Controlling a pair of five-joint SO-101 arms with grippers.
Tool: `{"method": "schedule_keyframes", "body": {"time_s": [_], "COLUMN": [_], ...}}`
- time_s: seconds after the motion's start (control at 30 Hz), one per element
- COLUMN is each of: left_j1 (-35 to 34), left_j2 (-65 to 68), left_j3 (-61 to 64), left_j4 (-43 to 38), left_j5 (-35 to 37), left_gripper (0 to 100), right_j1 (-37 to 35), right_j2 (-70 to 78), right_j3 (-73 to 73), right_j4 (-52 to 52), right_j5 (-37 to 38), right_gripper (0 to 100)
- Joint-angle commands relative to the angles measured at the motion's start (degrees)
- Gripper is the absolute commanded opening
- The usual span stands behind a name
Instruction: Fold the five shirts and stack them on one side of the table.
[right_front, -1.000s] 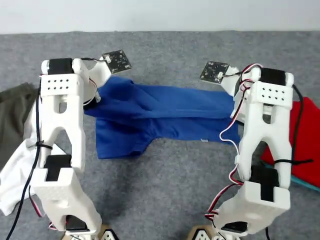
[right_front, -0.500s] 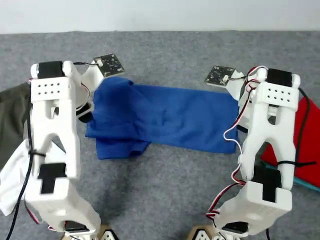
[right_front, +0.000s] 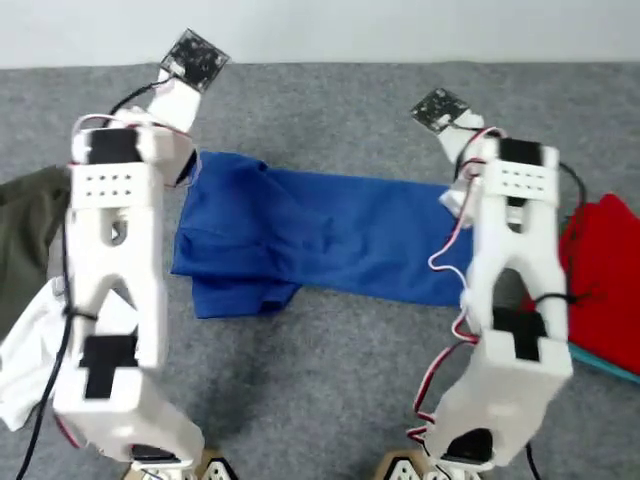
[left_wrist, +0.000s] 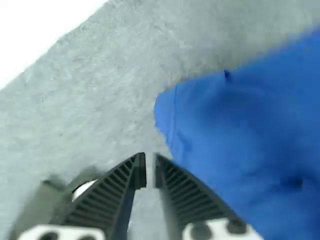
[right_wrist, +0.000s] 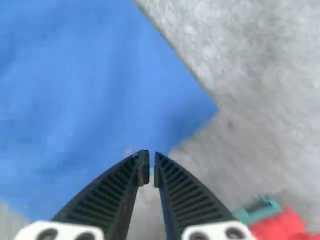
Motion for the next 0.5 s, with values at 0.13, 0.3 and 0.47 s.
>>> {"method": "schedule_keyframes", "body": {"time_s": [0.13,0.3,0.47], "left_j1": [2.55,1.58,-0.88], "left_j2": [13.27,21.01,30.07], "left_j3": [-0.66,-2.86,-12.09], "left_j4": [-10.29,-13.63,-9.05], "left_j5": [9.23,9.14,9.05], "left_gripper": [1,2,2], "right_j1": [-2.33,-1.54,0.92], "right_j2": [8.92,13.93,17.45], "right_j3": [-3.78,-3.78,-3.87], "right_j4": [-12.35,-17.54,-21.49], "right_j5": [-7.74,-8.26,-8.18], "right_gripper": [1.0,1.0,1.0]}}
